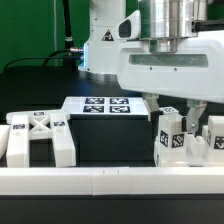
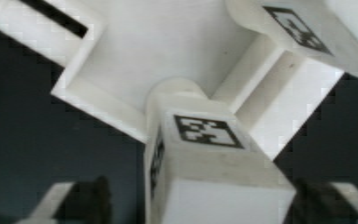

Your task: Assemble chair

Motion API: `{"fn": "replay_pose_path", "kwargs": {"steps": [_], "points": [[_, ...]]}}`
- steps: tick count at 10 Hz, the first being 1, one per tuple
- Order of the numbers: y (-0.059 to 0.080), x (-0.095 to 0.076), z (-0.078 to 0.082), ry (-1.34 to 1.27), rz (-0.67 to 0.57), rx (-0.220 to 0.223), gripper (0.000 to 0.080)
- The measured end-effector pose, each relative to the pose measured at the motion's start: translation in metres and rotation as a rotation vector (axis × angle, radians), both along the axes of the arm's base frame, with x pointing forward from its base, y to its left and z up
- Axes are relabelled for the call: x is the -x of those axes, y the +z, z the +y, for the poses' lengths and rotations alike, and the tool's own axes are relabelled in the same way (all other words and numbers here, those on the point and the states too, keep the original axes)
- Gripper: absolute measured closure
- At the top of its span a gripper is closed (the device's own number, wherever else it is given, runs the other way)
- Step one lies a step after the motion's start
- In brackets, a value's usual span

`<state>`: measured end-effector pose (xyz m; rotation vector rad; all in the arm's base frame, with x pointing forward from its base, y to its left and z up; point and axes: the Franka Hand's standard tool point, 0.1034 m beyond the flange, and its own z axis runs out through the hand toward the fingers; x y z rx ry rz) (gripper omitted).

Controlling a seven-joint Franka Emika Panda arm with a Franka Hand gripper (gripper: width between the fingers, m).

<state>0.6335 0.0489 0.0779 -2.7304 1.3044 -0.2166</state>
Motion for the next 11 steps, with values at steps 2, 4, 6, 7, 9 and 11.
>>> {"fn": "replay_pose_path", "kwargs": {"steps": [2, 4, 6, 7, 9, 11], "points": [[0.0007, -0.0008, 0.0006, 0.162, -0.008, 0.031, 0.0166], [0.0006, -0.0009, 0.0000, 0.271, -0.012, 0.051, 0.0155], [0.0005, -0.0009, -0.0008, 0.432, -0.016, 0.083, 0.0151], [0.0003, -0.0008, -0.0006, 0.523, -0.017, 0.103, 0.0151], [0.0002, -0.0008, -0.0010, 0.687, -0.020, 0.137, 0.0151], [0.0003, -0.0011, -0.0037, 0.859, -0.021, 0.173, 0.0151]]}}
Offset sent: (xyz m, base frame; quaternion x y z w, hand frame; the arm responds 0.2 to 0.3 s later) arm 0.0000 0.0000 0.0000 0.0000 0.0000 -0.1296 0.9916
